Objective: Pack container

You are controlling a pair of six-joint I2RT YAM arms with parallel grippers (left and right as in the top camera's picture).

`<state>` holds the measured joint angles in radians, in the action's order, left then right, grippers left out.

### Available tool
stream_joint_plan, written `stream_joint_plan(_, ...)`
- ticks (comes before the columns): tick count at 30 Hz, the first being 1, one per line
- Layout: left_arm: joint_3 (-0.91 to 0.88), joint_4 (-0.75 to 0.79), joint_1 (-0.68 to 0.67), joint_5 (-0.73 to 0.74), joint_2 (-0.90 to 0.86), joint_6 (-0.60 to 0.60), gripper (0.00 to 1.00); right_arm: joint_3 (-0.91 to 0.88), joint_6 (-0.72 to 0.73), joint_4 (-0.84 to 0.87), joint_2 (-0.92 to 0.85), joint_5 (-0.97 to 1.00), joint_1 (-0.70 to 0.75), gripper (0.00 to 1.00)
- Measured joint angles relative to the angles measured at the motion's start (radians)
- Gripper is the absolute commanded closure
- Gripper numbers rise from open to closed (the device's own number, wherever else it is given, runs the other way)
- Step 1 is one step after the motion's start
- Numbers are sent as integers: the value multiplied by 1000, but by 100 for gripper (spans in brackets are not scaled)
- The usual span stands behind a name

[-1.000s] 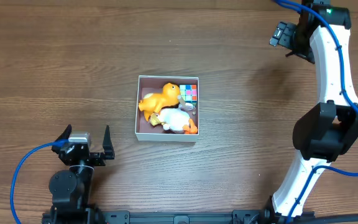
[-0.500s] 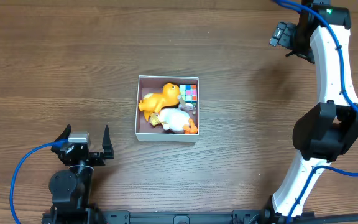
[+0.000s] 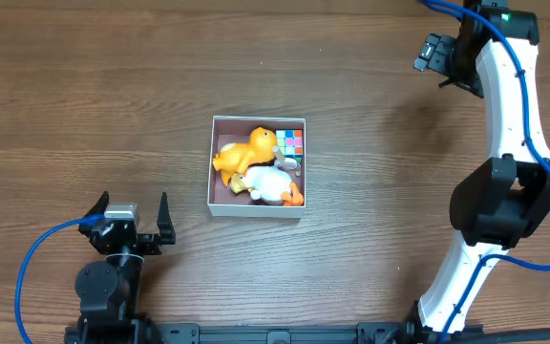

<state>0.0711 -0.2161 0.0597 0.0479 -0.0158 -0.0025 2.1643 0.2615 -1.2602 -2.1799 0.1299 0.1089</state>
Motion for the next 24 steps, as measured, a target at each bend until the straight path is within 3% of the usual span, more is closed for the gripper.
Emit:
stream_joint_plan(13, 0, 0, 0, 0, 0, 0, 0, -1, -1, -18, 14, 5, -27, 0)
stream_joint_plan(16, 0, 0, 0, 0, 0, 0, 0, -10, 0, -19, 127, 9, -68, 0)
stream_joint_plan(20, -1, 0, 0, 0, 0, 0, 0, -9, -1, -19, 417, 106, -148, 0)
stream_joint_plan(24, -1, 0, 0, 0, 0, 0, 0, -5, 0, -13, 518, 159, -226, 0)
